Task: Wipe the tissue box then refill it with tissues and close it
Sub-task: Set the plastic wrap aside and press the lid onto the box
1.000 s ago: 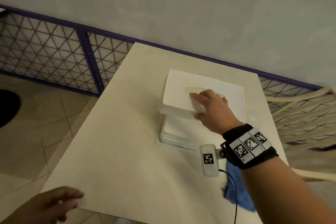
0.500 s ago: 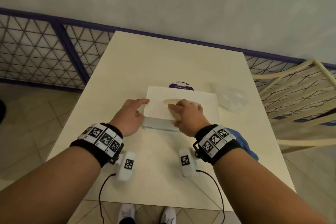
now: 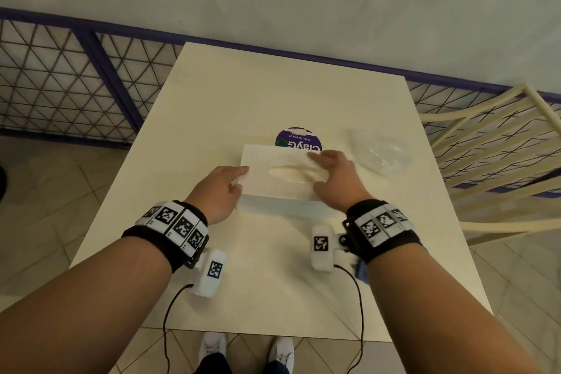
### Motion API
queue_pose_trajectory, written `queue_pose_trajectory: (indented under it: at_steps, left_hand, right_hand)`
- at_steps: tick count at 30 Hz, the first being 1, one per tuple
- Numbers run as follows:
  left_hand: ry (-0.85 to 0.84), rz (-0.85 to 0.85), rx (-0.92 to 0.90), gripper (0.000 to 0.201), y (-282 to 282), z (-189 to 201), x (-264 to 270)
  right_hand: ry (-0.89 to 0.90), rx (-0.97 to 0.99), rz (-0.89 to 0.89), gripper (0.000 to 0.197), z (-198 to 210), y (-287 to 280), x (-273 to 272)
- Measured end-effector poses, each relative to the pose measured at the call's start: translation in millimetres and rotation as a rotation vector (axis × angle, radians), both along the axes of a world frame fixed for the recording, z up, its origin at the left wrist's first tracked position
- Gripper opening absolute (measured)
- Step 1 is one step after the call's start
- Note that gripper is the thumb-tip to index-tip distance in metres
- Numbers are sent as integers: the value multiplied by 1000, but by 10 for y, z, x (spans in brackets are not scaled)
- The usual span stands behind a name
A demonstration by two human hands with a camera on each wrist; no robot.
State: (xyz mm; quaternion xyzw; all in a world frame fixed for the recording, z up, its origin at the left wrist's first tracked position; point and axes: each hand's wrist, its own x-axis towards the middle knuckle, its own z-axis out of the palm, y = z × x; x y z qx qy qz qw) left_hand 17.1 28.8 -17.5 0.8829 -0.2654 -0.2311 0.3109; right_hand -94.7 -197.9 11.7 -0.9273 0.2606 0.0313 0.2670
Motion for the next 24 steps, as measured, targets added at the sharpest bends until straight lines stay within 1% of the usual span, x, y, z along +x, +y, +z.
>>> queue_pose_trajectory:
  at_steps: [2, 3, 4, 6, 10, 12, 15, 19, 24]
  left_hand:
    - [-1, 8, 9, 45, -54, 13, 12]
    - [-1, 6, 22, 46, -80, 19, 17]
    - [-4, 0, 39, 48, -116, 23, 20]
    - [-26, -19, 91, 50, -190, 26, 27]
    - [-62, -43, 200, 53, -286, 2, 23]
    - [-73, -45, 214, 54, -294, -18, 11]
    - [-81, -49, 211, 54, -294, -35, 5]
    - [-74, -22, 181, 53, -298, -66, -11]
    - [-96, 28, 84, 52, -263, -123, -69]
  right_hand:
    - [-73, 87, -244, 54, 5, -253, -115]
    - [-56, 140, -330, 50, -6, -340, -173]
    - [5, 177, -357, 49, -15, -397, -227]
    - [128, 200, -299, 52, -41, -443, -291]
    - [213, 210, -197, 56, -35, -468, -322]
    - [237, 283, -204, 56, -38, -471, -348]
    - [197, 435, -257, 54, -20, -478, -405]
    - [155, 520, -292, 53, -40, -519, -440]
    - [108, 648, -328, 52, -45, -542, -482]
